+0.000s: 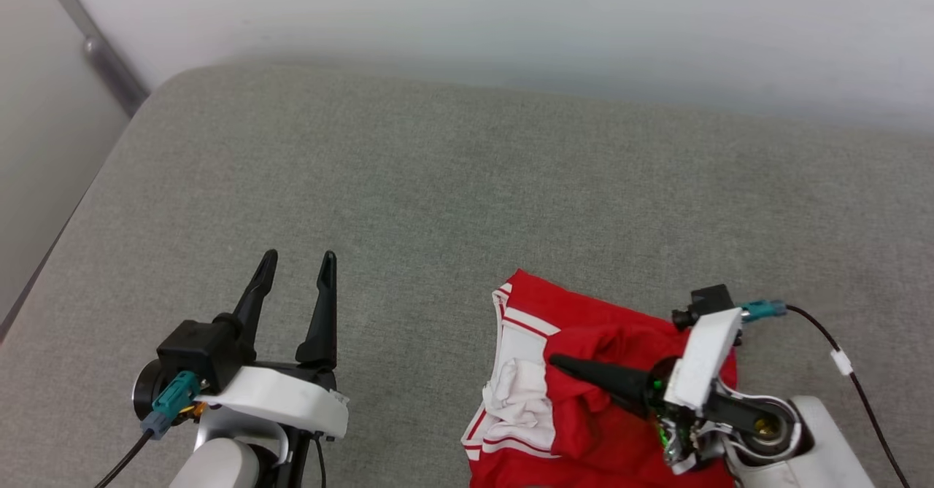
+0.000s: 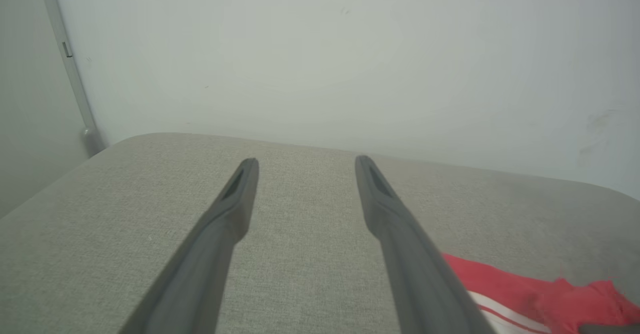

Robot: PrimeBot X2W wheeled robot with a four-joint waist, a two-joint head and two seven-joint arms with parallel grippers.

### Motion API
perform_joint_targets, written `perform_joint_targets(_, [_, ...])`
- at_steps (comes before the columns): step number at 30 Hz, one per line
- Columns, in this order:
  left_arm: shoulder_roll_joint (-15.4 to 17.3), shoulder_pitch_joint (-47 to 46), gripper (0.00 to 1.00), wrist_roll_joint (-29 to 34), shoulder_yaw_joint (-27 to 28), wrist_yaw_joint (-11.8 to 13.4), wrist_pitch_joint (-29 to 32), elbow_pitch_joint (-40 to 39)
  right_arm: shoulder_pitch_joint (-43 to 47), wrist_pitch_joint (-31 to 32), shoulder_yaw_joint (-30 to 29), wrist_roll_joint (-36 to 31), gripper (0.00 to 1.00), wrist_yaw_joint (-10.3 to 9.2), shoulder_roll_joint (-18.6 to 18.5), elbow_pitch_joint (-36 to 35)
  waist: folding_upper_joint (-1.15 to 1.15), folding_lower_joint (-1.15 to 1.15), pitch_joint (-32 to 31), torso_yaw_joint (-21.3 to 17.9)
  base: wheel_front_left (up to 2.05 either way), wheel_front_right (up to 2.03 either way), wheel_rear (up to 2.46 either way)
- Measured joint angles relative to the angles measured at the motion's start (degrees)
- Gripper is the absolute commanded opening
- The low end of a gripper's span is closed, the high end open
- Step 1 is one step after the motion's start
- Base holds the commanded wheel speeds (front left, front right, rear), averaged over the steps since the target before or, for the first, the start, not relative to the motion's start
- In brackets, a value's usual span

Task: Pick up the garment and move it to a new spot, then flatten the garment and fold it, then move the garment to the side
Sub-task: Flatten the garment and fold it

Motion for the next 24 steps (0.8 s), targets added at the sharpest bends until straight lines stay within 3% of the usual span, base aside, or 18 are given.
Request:
perform_joint_targets(2, [-0.2, -0.4, 1.0, 0.0, -0.1, -0.2, -0.1, 0.2, -0.8, -2.3, 2.4, -1.0, 0.0, 0.0, 0.0, 0.7, 0.0, 0.0, 0.7, 0.3, 0.0, 0.0, 0.0])
perform_joint_targets(3, [-0.3, -0.6, 1.0, 0.0, -0.1, -0.3, -0.2, 0.4, -1.2, -3.0, 3.6, -0.9, 0.07, -0.01, 0.0, 1.1, 0.0, 0.0, 1.0, 0.4, 0.0, 0.0, 0.0])
perform_joint_targets(4, [-0.4, -0.8, 1.0, 0.0, -0.1, -0.5, -0.3, 0.6, -1.5, -3.9, 4.6, -1.0, 0.27, -0.01, 0.0, 1.5, 0.0, 0.0, 1.2, 0.5, 0.0, 0.0, 0.0])
perform_joint_targets(5, [-0.4, -1.0, 1.0, 0.0, -0.1, -0.6, -0.5, 0.8, -1.8, -5.5, 5.5, -2.1, 0.81, -0.01, 0.0, 1.9, 0.0, 0.0, 1.4, 0.6, 0.0, 0.0, 0.0])
perform_joint_targets(6, [-0.5, -1.1, 1.0, 0.0, -0.1, -0.7, -0.5, 1.0, -2.2, -6.4, 6.2, -3.0, 1.0, -0.01, 0.0, 2.4, 0.0, 0.0, 1.6, 0.6, 0.0, 0.0, 0.0])
perform_joint_targets(13, [-0.9, -1.4, 1.0, 0.0, 0.1, -1.1, -1.0, 2.6, -4.0, -8.5, 12.4, -7.8, 1.0, 0.0, -1.4, 0.7, 0.0, 0.0, 1.3, 0.0, 0.0, 0.0, 0.0])
perform_joint_targets(20, [-1.0, -1.0, 1.0, 0.0, 0.3, -1.1, -1.1, 3.4, -5.3, -14.2, 19.4, -17.7, 1.0, 0.0, -7.7, -7.6, 0.0, 0.0, -0.4, -1.6, 0.0, 0.0, 0.0])
perform_joint_targets(24, [-0.7, -0.4, 1.0, 0.0, 0.7, -0.6, -1.1, 3.5, -5.5, -20.6, 21.5, -28.0, 1.0, 0.0, -12.9, -10.3, 0.0, 0.0, -1.3, -3.0, 0.0, 0.0, 0.0])
